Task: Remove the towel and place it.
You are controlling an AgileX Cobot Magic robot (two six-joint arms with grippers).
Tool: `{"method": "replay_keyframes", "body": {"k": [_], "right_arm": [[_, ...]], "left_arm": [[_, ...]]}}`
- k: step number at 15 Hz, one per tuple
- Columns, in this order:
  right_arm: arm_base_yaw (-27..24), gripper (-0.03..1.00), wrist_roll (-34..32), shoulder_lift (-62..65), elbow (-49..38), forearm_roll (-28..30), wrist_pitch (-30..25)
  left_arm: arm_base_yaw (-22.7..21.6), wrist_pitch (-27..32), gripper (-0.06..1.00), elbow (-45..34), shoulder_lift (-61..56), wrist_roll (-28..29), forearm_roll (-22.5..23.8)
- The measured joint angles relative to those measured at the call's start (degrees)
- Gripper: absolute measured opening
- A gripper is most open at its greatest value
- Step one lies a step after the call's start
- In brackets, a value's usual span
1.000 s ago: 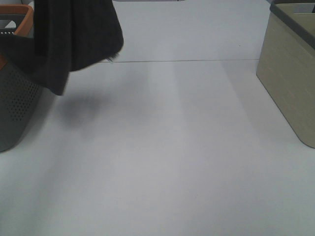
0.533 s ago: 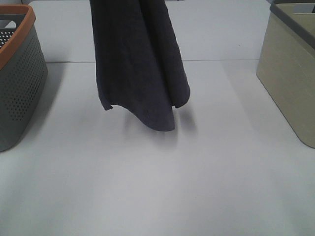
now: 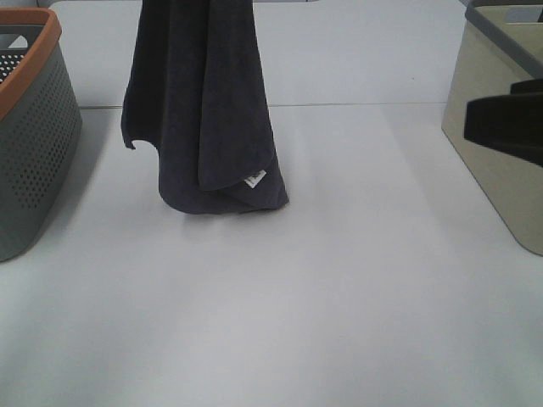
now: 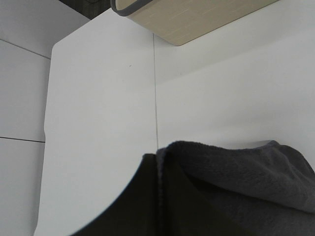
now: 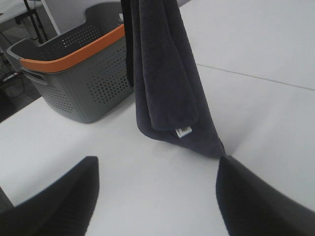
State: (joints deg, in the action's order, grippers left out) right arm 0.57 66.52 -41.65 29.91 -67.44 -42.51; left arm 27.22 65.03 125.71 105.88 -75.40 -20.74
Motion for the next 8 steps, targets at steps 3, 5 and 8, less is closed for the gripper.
{"method": "replay_keyframes", "body": {"k": [3, 5, 8], "right_arm": [[0.0, 0.68, 22.0, -13.29, 0.0, -18.91, -2.23], [0.0, 0.68, 33.8, -20.0, 0.0, -27.27, -5.21], [0.0, 0.68, 44.4, -28.71, 1.03, -31.17, -6.93]], "left_arm": [[0.0, -0.29, 0.0, 0.0, 0.0, -2.75, 0.0], [0.0, -1.26, 0.0, 0.0, 0.0, -2.98, 0.0], [0.0, -1.26, 0.0, 0.0, 0.0, -3.09, 0.0]]}}
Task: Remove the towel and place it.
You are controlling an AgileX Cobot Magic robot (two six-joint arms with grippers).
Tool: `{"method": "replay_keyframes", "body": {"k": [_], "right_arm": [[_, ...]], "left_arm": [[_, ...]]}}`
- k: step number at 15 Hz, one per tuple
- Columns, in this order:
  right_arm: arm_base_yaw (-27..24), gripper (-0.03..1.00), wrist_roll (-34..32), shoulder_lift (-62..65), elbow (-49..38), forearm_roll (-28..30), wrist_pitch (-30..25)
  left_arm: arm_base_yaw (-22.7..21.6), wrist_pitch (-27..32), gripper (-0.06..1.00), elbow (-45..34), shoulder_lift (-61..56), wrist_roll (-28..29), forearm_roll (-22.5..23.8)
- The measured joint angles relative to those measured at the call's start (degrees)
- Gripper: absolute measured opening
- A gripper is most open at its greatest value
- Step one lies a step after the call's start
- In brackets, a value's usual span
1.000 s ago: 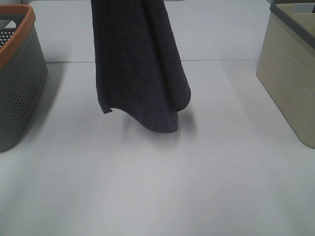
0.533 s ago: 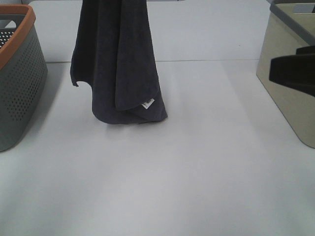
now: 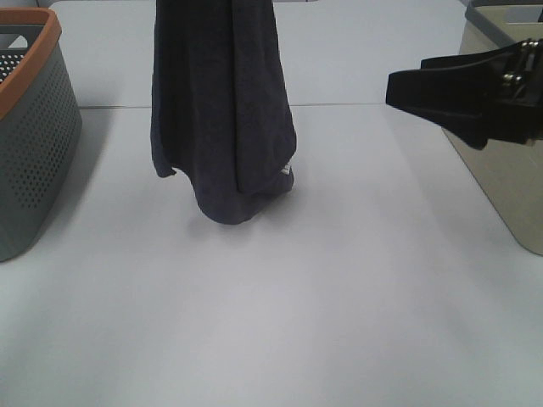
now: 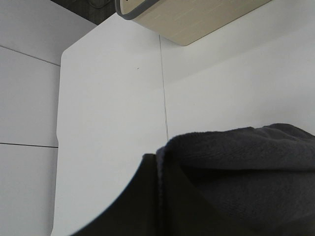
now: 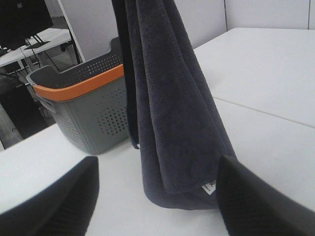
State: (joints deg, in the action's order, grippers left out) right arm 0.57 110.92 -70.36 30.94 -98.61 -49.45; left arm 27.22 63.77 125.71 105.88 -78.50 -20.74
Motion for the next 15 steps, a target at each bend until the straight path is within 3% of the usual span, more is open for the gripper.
{"method": "replay_keyframes", "body": {"k": [6, 7, 11, 15], "right_arm": [[0.0, 0.68, 0.92, -13.81, 8.02, -1.2, -1.09], [0.0, 0.68, 2.46, -14.84, 9.0, -1.2, -2.81], [0.4, 0.68, 8.59, -20.34, 14.95, -1.2, -9.85], [7.96, 0.68, 15.47, -27.73, 20.91, -0.34, -8.54]], "left_arm": [[0.0, -0.63, 0.0, 0.0, 0.0, 3.04, -3.95], [0.0, -0.8, 0.0, 0.0, 0.0, 0.52, -4.47], [0.0, -1.09, 0.0, 0.0, 0.0, -18.45, -9.05], [0.0, -1.43, 0.0, 0.0, 1.32, -22.57, -11.69]]}}
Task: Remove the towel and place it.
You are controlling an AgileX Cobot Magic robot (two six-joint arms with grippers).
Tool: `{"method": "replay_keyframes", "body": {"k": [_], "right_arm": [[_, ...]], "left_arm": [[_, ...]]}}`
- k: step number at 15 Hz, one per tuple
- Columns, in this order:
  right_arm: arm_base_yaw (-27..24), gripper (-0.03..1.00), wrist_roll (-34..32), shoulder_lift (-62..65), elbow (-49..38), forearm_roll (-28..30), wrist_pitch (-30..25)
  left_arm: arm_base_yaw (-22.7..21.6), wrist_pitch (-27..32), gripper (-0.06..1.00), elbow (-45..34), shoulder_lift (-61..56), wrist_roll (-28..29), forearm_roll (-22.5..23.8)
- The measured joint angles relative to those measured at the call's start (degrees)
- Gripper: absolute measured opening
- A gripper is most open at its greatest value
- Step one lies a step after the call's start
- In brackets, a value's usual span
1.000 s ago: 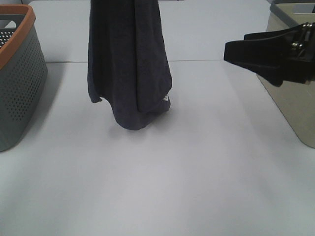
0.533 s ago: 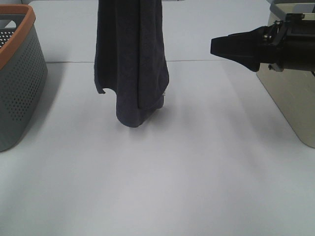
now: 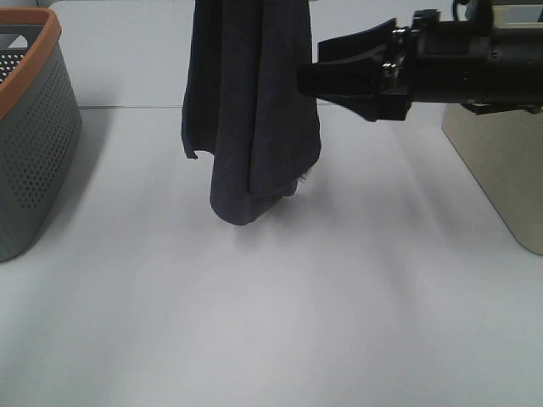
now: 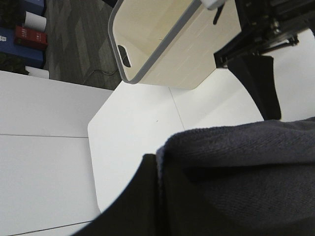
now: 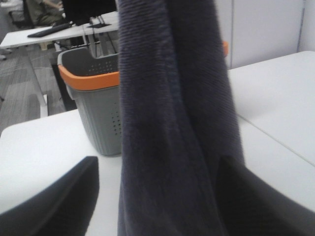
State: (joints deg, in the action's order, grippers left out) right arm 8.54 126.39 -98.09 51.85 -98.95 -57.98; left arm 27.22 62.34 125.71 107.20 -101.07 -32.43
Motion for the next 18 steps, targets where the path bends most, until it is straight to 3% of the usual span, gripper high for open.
{"method": "replay_keyframes", "body": {"k": [4, 7, 9, 14, 18], "right_arm": [[2.69, 0.68, -0.29, -3.21, 2.69, 1.89, 1.83], [2.69, 0.68, -7.73, -3.38, 2.69, 13.01, -4.76], [2.81, 0.68, -10.77, -3.9, 2.69, 18.85, -6.25], [2.81, 0.68, -9.8, -4.64, 2.75, 15.58, 0.29], [2.81, 0.68, -7.68, -9.85, 2.75, 13.52, -1.15]], "left_arm": [[0.0, 0.0, 0.0, 0.0, 0.63, -0.17, 0.0], [0.0, 0.0, 0.0, 0.0, 0.63, -0.11, 0.0], [0.0, 0.0, 0.0, 0.0, 0.63, -0.06, 0.0], [0.0, 0.0, 0.0, 0.0, 0.63, 0.06, -0.17], [0.0, 0.0, 0.0, 0.0, 0.63, 0.11, -0.23]]}}
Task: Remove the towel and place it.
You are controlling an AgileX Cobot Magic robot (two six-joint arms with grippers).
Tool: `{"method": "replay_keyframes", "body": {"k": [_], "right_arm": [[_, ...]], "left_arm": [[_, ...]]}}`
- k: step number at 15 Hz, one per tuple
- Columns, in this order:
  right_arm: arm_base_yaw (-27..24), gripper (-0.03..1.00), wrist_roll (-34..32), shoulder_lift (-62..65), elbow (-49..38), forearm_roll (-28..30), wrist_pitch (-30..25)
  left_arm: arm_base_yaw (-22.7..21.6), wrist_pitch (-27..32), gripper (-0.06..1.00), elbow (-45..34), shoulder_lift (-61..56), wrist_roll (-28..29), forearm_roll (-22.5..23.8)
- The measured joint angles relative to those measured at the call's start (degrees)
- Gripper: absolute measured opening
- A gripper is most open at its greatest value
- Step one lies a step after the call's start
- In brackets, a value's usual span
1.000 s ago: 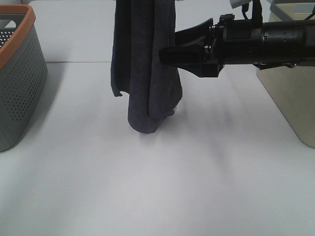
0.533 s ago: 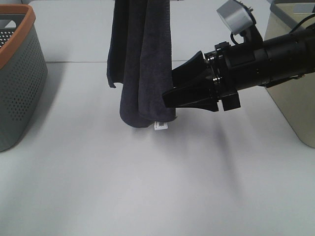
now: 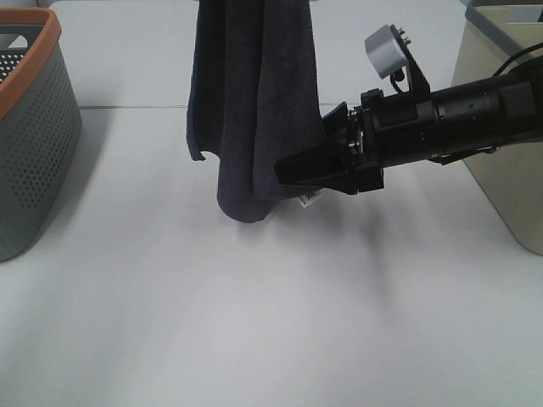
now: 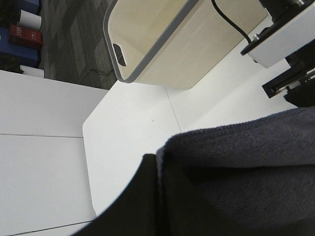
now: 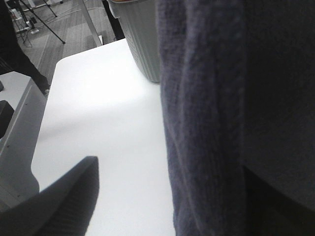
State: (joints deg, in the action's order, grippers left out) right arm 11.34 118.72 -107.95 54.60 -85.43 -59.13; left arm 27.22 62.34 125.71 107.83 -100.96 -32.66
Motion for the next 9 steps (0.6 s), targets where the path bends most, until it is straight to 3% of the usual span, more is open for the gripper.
{"method": "replay_keyframes", "body": {"k": [5, 9], "right_arm": [[0.0, 0.68, -0.23, -2.06, 0.0, -0.06, -0.11], [0.0, 0.68, -6.07, -2.06, 0.0, -1.38, -0.17]], "left_arm": [[0.0, 0.0, 0.0, 0.0, 0.0, 0.0, -0.11], [0.0, 0.0, 0.0, 0.0, 0.0, 0.17, -0.11]]}}
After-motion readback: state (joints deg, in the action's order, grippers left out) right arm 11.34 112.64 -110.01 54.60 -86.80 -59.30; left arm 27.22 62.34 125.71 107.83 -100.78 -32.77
